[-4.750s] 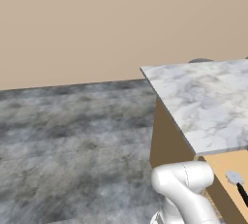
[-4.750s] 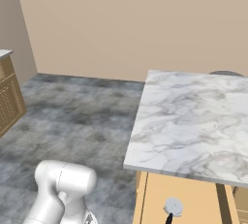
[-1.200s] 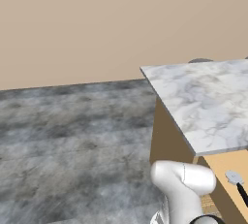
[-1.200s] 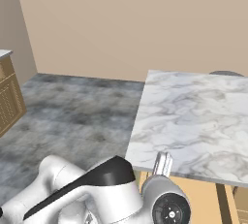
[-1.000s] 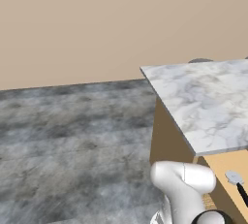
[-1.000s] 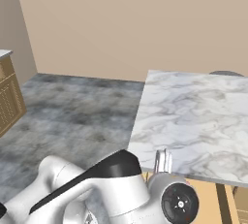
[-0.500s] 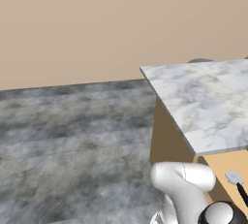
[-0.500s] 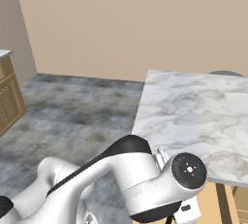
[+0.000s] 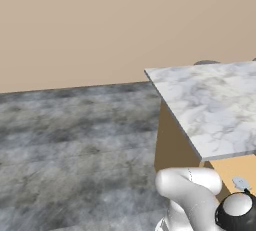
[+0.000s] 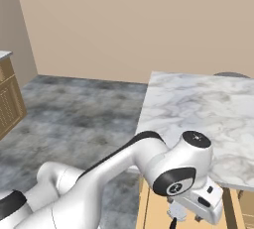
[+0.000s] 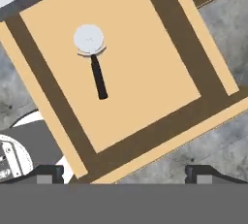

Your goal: Take the pizza cutter from the drawer on the right and place it on the dining counter for cutting.

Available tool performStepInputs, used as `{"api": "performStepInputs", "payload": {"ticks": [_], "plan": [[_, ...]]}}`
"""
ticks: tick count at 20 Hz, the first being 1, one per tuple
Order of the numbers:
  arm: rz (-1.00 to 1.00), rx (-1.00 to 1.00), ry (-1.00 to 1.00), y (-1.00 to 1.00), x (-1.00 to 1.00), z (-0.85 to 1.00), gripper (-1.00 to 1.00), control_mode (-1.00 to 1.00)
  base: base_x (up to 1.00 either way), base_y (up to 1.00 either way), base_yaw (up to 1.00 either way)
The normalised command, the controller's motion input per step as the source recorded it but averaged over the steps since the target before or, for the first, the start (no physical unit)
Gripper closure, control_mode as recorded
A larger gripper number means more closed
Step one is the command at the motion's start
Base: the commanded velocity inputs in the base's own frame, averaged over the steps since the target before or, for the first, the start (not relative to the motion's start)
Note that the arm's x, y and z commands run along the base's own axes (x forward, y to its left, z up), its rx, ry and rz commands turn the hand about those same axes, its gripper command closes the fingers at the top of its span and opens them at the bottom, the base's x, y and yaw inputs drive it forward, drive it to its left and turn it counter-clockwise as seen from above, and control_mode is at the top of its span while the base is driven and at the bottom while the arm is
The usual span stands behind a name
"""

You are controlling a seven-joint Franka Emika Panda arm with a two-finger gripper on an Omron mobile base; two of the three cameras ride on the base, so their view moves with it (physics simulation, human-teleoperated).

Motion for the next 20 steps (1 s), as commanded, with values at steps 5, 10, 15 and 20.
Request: {"api": "performStepInputs", "payload": {"ticks": [5,10,15,20], "plan": [[0.49,-0.1,0.22,-0.04,0.44,-0.61,-1.0,-1.0,0.0,0.0,0.0],[0.16,0.02,0.02,0.0,0.19,-0.45,-1.0,-1.0,0.0,0.0,0.0],[0.0,0.03,0.0,0.01,0.09,-0.2,-1.0,-1.0,0.0,0.0,0.0],[0.01,0.0,0.0,0.0,0.14,-0.34,-1.0,-1.0,0.0,0.0,0.0]]}}
